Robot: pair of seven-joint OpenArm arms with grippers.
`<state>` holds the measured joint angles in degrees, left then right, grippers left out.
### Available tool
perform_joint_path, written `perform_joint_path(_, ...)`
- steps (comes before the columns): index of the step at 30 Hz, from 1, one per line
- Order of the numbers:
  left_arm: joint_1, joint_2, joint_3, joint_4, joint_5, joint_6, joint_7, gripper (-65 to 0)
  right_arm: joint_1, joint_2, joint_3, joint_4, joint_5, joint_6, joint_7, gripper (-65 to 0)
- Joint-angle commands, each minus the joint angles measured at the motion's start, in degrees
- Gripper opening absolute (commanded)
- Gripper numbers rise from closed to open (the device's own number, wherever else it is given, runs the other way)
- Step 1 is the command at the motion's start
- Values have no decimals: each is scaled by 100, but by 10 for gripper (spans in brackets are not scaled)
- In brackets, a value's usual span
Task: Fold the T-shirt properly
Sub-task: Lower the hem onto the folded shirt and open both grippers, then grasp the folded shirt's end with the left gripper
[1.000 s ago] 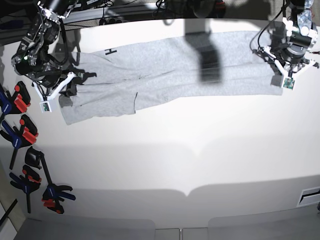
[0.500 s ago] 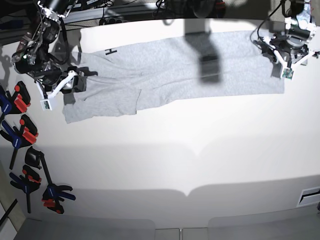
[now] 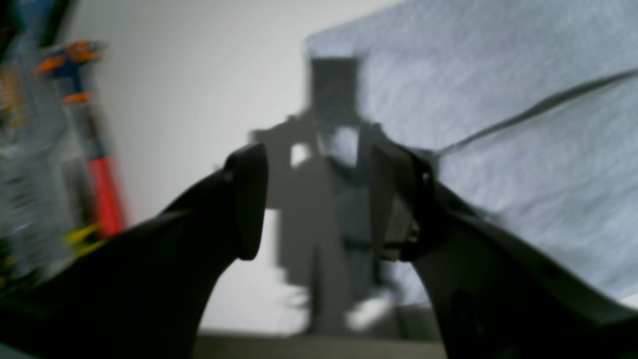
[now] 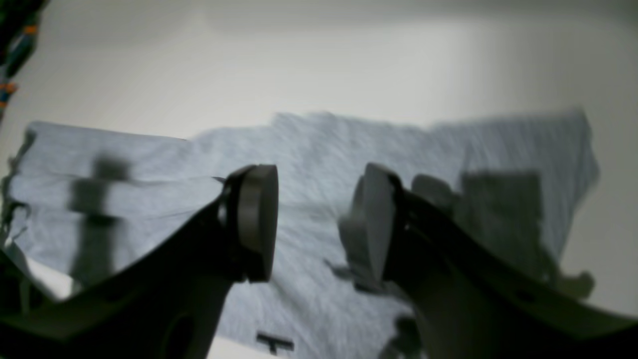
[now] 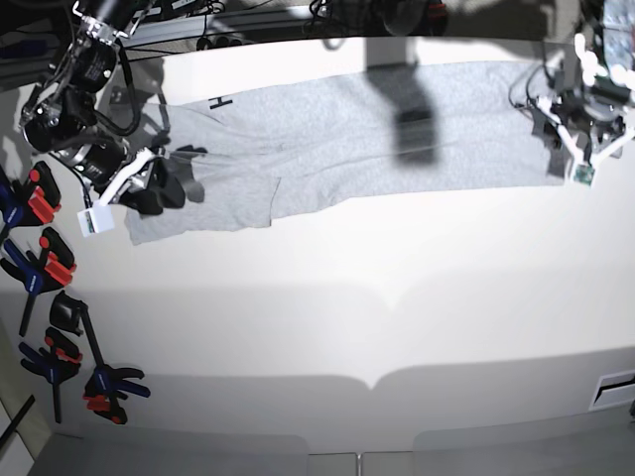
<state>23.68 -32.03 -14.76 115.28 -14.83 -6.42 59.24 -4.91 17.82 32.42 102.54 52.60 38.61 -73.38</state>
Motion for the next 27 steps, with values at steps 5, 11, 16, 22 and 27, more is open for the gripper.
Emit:
perform_joint_path(5, -531, -181, -680, -970, -1237, -463, -37, -353, 59, 87, 46, 470, 142, 66, -2, -385)
perform_joint_path(11, -573, -181, -1818, -2017, -3215, -1526, 555, -353, 59, 87, 280, 728, 149, 63, -22, -385)
perform_joint_path(16, -573, -208, -2201, -2916, -3941, -2022, 763, -353, 59, 87, 422, 872, 168, 63, -61, -385)
perform_joint_path(22, -575, -214, -2192, -4081, -4590, -2356, 890, -353, 59, 87, 422, 960, 402, 63, -216, -385)
perform_joint_path(27, -573, -212, -2190, -4325, -4863, -2542, 1145, -353, 61, 87, 422, 960, 529, 63, -216, -385)
